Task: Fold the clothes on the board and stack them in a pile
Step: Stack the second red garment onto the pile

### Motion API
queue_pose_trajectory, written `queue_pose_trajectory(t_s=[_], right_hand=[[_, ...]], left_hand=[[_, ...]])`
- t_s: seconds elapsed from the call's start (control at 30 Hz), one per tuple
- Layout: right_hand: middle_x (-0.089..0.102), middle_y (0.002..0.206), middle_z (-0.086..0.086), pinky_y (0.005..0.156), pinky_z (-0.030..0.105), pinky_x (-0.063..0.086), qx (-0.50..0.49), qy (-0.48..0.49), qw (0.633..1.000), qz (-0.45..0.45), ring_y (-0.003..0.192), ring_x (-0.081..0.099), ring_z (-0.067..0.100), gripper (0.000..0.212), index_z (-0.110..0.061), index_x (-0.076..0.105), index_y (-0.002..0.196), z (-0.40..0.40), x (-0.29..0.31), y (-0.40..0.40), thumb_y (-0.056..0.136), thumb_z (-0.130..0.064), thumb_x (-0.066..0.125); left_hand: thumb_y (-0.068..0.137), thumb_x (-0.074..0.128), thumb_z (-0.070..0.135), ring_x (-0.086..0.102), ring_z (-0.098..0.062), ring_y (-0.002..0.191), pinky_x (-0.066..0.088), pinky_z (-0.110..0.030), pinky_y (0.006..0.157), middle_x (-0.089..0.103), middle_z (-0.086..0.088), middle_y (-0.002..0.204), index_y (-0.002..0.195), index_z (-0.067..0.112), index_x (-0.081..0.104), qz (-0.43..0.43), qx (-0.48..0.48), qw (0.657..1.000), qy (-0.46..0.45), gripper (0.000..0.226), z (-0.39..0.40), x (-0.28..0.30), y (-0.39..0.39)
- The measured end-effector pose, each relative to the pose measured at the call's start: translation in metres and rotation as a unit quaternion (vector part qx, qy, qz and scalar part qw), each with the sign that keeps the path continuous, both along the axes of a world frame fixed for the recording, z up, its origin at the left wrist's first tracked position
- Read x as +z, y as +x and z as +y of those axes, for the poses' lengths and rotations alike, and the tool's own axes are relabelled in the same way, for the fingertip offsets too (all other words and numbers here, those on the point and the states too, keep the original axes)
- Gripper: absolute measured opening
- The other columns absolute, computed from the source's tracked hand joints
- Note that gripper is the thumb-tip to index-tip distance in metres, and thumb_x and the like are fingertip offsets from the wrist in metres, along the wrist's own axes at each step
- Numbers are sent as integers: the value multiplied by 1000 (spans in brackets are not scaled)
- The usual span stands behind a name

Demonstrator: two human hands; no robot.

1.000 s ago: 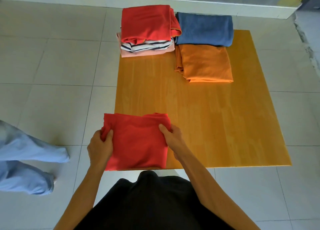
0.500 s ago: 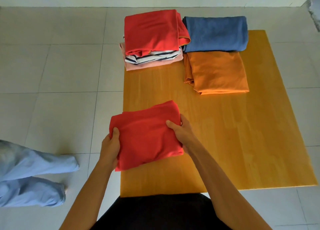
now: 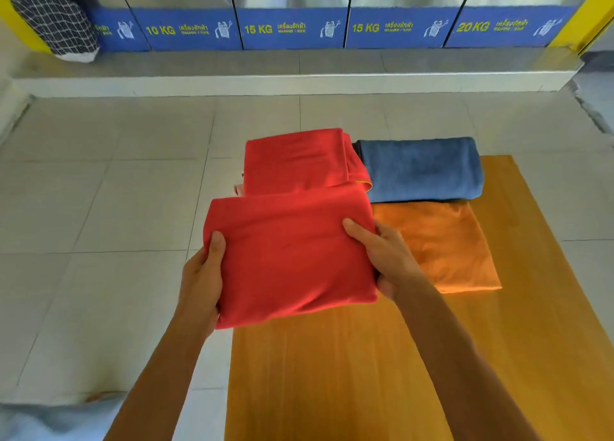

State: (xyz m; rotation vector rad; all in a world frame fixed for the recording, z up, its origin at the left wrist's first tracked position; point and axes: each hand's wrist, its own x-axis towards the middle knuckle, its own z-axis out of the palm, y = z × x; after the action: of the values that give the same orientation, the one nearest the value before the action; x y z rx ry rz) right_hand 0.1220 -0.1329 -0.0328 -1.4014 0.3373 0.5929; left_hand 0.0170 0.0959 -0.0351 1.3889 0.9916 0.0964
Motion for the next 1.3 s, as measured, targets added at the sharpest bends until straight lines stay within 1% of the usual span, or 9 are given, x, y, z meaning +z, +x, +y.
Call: queue_pose_trajectory(t_s=[0.2,0.3,0.4,0.53,0.8,0.97,1.1,1.2,1.3], right_hand=[[77,107,12,83,40,62,12,17,997,-74,95,75,26,31,-8,71,114,36,44,123,90,-28,75],[75,110,15,81,39,62,16,28,997,-73,93,73,27,36,-2,67,121,50,46,171,93,-22,72],[72,114,20,92,47,58,4,-36,999,-40,100,70,32,42,4,65,124,60,12,198,91,-22,74],[67,107,13,89,39,54,9,-173,985,-26,99,64,30,42,3,67,121,61,-38,195,90,-24,75],[70,99,9,85,40,57,-3,-117,992,-43,91,66,24,34,-1,71,114,50,-47,210,90,-25,76],[71,102,9,93,46,57,7,-164,985,-59,101,67,29,36,-3,72,109,47,-60,204,90,-33,75],[67,75,5,85,50,61,13,-191,978,-86,77,68,24,28,-12,70,75,36,-51,198,90,-36,73],[75,79,9,77,51,63,-20,-249,961,-119,79,75,25,25,-10,73,80,1,-48,181,90,-32,69],[67,71,9,72,46,62,-73,-360,916,-161,73,64,24,24,-11,69,76,-52,-50,154,89,-30,62]], left_hand=[[89,52,60,62,-16,85,50,-33,70,64,8,93,102,22,60,-74,22,997,4,40,29,30,119],[87,55,61,62,-23,90,51,-40,82,64,1,99,112,17,60,-91,31,995,-3,51,46,21,166],[90,56,56,59,-29,99,48,-41,90,61,-7,111,122,9,59,-51,34,998,-12,57,56,-2,200],[93,56,47,57,-32,111,46,-44,100,58,-16,131,131,4,54,41,32,997,-51,58,60,-49,208],[89,60,50,59,-31,108,48,-45,97,62,-11,122,129,8,57,29,43,997,-60,58,71,-57,214],[84,67,51,57,-33,109,47,-44,96,59,-10,122,129,7,56,53,52,995,-61,64,62,-60,209],[88,64,37,59,-31,110,47,-46,100,61,-10,124,123,8,58,27,46,997,-47,46,66,-51,198],[94,54,21,64,-27,103,54,-45,93,66,-14,117,102,8,63,7,1,1000,-17,17,68,-46,177],[95,48,11,67,-20,96,54,-38,86,69,-7,104,92,13,60,-9,-27,1000,-3,13,62,-43,141]])
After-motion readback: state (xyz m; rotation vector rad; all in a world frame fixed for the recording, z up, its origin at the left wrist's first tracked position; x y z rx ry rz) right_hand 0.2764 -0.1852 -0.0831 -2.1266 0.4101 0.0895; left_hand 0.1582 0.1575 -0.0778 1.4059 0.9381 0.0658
